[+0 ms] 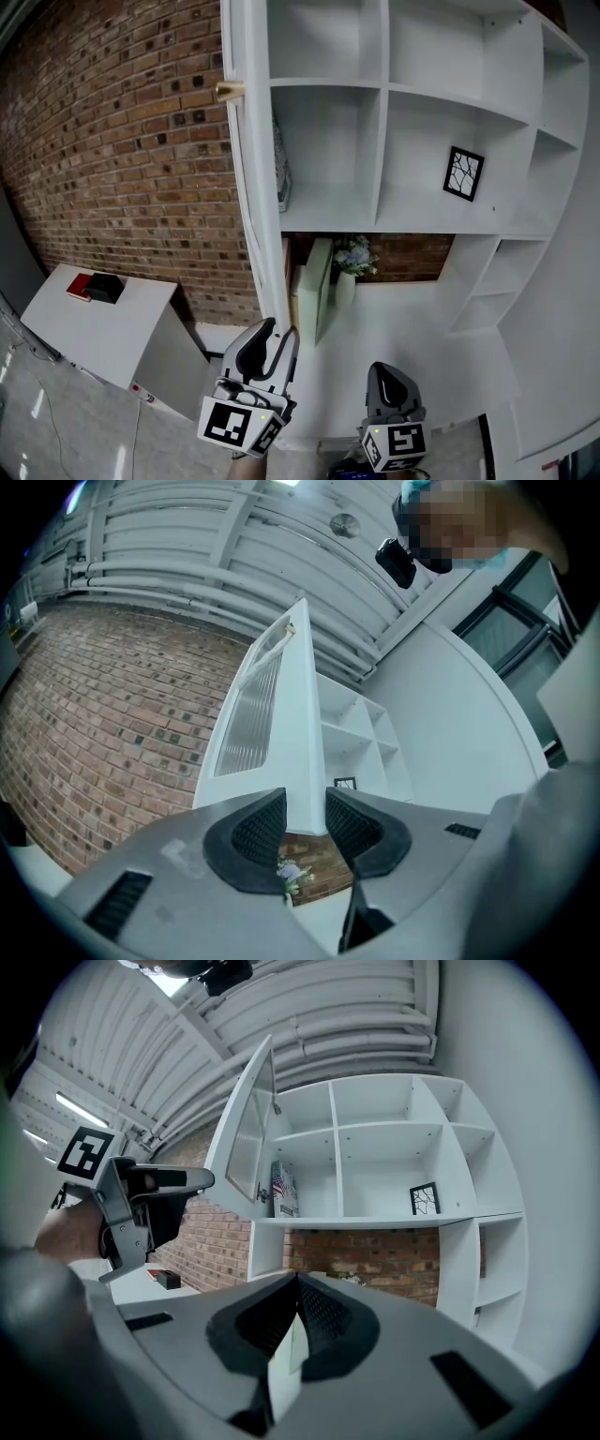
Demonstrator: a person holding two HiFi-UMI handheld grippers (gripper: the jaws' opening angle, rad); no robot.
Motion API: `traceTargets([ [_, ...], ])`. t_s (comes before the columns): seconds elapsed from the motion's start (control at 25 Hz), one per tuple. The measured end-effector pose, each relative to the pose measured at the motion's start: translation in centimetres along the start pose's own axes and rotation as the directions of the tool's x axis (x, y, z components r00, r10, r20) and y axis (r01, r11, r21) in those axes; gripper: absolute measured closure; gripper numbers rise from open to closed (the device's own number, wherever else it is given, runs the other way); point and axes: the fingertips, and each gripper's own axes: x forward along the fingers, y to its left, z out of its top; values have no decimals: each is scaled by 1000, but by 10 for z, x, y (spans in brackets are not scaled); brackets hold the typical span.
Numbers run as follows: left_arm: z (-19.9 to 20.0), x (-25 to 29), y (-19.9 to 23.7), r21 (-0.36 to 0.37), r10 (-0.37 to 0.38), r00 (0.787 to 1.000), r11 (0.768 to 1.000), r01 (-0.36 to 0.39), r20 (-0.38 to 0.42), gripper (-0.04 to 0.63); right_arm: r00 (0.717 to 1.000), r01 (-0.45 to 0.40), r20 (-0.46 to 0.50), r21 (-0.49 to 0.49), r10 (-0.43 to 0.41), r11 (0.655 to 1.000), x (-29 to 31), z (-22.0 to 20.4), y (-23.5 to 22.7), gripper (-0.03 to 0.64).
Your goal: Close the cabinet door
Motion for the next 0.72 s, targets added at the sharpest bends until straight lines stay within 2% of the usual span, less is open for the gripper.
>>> traceTargets([
  [0.24, -3, 2, 0, 9, 13, 1000, 1000, -13, -6, 466, 1000, 14, 0, 3, -14, 1000, -2, 0, -8, 615],
  [0.48, -1, 9, -8, 20, -8, 1000, 1000, 8, 13, 463, 1000, 28, 0, 7, -28, 1000, -4, -2, -15, 615],
  [0.6, -4, 10, -7, 24, 14, 1000, 1000, -13, -9, 462, 999, 38, 0, -6, -38, 999, -6, -2, -18, 615],
  [0.72, 1, 15, -12, 21, 0, 1000, 1000, 0, 17, 460, 999, 44, -1, -7, -44, 999, -6, -2, -23, 615],
])
